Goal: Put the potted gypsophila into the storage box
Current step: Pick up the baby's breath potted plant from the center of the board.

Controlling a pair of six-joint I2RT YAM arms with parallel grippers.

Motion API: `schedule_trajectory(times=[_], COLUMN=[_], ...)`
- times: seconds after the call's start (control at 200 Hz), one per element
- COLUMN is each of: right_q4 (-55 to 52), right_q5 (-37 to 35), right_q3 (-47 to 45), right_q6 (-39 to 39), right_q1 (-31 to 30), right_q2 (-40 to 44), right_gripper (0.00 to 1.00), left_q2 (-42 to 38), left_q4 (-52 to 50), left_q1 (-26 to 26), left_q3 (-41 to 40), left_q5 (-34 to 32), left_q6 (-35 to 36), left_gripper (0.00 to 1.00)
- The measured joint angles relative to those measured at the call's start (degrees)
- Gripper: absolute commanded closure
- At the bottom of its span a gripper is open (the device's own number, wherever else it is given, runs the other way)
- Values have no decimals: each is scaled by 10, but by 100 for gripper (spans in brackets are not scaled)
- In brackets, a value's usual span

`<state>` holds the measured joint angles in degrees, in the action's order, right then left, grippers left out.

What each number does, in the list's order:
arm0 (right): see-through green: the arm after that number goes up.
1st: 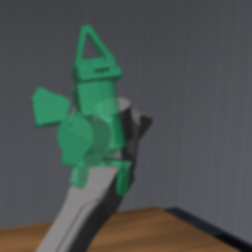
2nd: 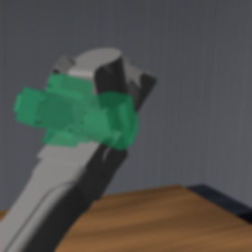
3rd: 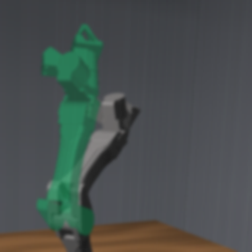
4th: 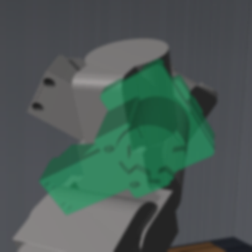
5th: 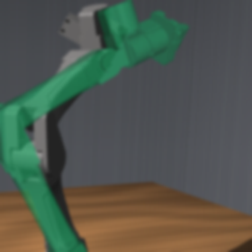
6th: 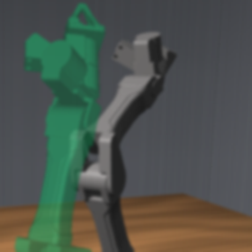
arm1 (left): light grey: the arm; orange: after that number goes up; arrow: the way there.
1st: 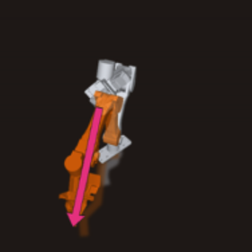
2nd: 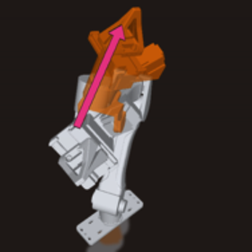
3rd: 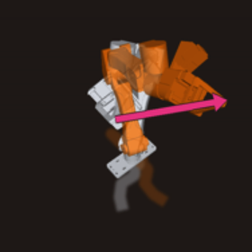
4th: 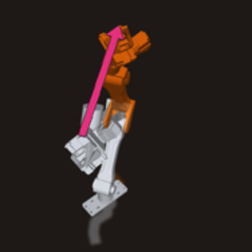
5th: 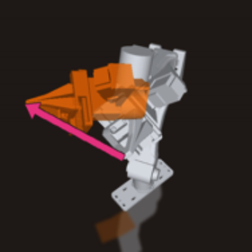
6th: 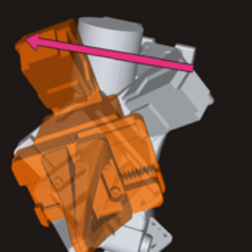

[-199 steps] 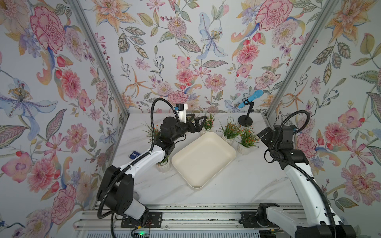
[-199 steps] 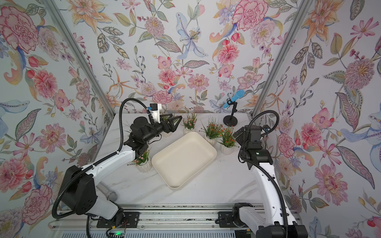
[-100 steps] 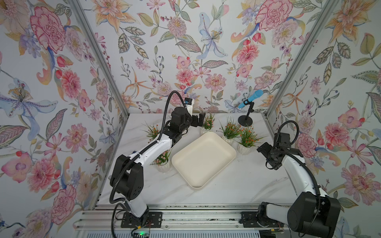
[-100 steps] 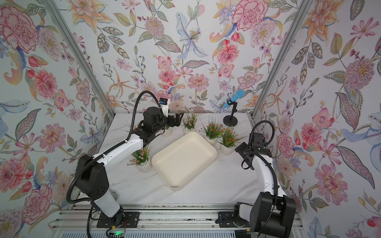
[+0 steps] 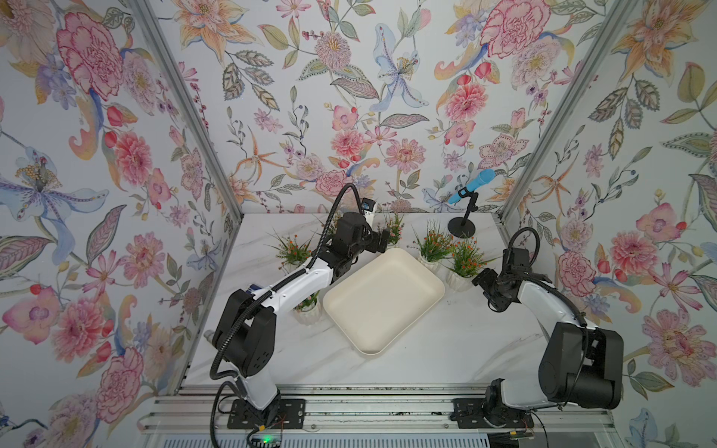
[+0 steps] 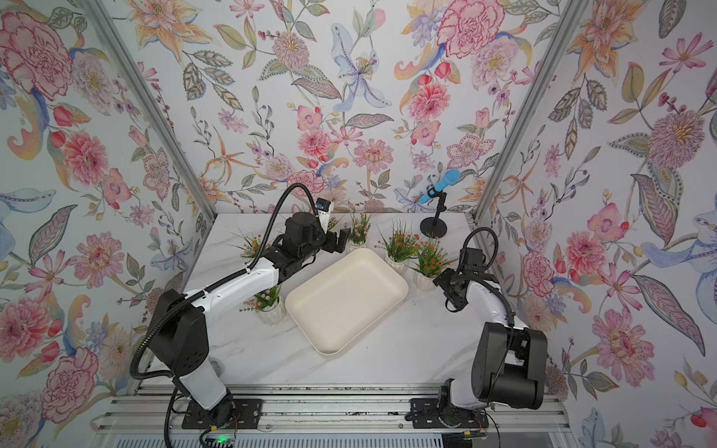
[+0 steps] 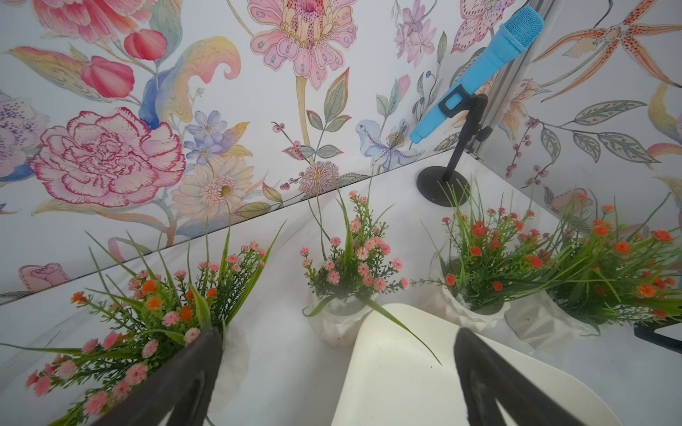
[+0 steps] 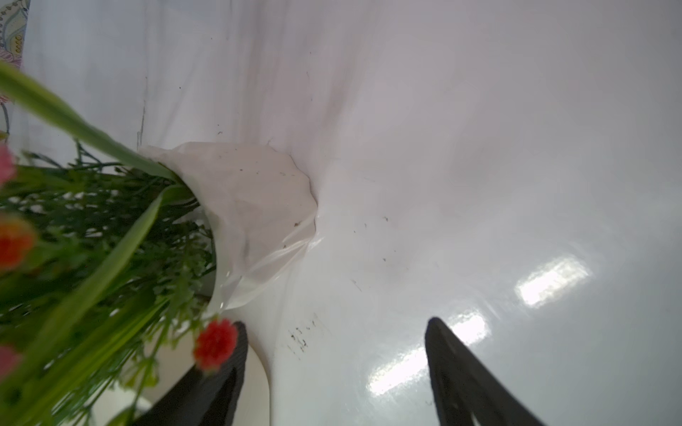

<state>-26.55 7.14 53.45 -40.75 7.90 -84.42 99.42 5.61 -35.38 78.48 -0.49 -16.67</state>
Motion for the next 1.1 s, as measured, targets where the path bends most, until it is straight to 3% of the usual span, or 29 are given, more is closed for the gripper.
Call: schedule_trajectory(times=[0.365, 0.475, 0.675, 0.906, 1.101], right_q4=[25, 27, -9, -42, -54], right_q5=[-1, -6, -54, -97, -110], right_q3=[51, 64, 115, 152, 154], right_q6=[-1, -3, -1, 4, 1], right_q1=[-21, -22, -48, -76, -76], right_q2=[-42, -68, -122, -139, -135], right_gripper=[40, 52, 64, 95, 100], left_q2=[-27, -30, -31, -36, -39], left_q4=[10, 14, 21, 22, 23], left_q1=[0, -1, -3, -6, -7], left_q3=[-33, -35, -36, -40, -40], left_q5=[-28, -34, -49, -59, -60], left_q6=[-18, -18, -18, -18, -17], left_gripper=[0, 0, 0, 0, 0])
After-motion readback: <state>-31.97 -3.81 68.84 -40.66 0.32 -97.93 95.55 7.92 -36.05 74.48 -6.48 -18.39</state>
